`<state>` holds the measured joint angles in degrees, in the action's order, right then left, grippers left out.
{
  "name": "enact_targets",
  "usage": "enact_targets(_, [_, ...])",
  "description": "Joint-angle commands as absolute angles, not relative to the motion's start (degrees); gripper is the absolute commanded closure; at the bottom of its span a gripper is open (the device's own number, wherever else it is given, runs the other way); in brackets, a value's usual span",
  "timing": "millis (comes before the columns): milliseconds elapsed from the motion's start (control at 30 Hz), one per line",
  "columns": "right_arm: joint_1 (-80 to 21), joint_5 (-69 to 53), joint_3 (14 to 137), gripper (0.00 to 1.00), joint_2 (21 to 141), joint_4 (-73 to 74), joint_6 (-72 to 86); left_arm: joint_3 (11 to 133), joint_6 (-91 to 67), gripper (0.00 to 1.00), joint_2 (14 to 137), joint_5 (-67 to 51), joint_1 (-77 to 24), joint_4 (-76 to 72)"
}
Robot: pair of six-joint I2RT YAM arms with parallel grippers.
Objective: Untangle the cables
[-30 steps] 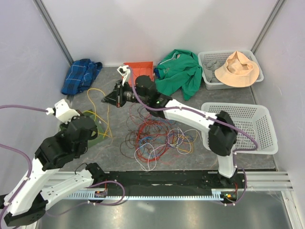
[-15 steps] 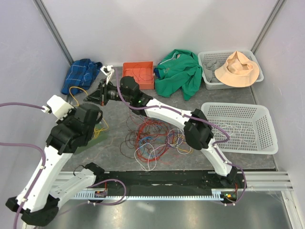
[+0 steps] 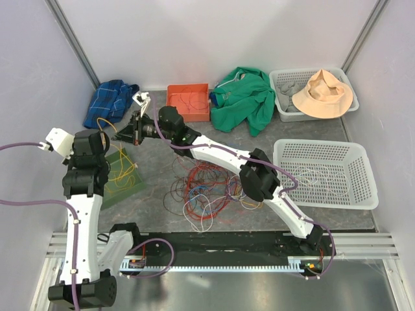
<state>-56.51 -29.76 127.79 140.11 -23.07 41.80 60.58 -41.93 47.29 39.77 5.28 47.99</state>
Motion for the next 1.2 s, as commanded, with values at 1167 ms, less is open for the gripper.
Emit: enact_targets(1167, [-56.6,-27.78,124.73,1.0,145.99,-25.4,41.23,51.6,-48.43,0.98,53.61,24.79,12.56,41.22])
